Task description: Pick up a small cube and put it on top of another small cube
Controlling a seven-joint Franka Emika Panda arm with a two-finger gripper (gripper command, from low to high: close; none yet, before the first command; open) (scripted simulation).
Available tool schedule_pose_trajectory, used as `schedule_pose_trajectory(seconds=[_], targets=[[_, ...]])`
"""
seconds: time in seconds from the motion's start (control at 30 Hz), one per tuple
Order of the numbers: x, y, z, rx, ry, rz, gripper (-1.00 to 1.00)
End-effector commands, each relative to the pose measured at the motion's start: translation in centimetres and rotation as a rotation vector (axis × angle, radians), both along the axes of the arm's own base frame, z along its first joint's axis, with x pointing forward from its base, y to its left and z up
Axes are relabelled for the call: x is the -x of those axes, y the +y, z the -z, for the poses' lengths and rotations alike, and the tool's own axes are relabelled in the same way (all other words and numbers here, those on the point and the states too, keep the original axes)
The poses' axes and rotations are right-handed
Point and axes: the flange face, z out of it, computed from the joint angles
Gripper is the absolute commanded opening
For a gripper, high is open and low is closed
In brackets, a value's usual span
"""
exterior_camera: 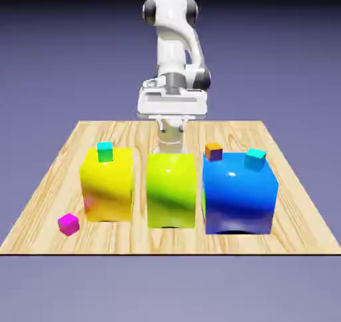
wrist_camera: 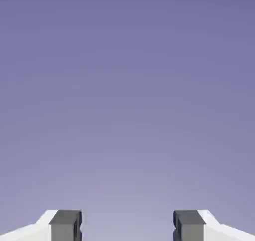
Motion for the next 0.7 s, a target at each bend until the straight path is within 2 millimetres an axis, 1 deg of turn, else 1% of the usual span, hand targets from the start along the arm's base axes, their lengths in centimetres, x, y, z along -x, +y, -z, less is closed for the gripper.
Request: schedule_pose_trajectory(seconds=[0.0,0.2,0.37,0.53,0.67], targets=[[-0.1,-0.7,-1.0,0.006,-0.013,-0.014,0.00],[-0.1,-5.5,-6.0,0.036,-0.082,-0.090,0.00],[0.3,-10.4,-9.0,0.056,-0.130,-0.149,0.00],[0.9,-15.9,-10.5,0.068,-0.168,-0.206,0.00],[1.3,-20.6,-10.5,0.074,-0.190,-0.251,0.00]])
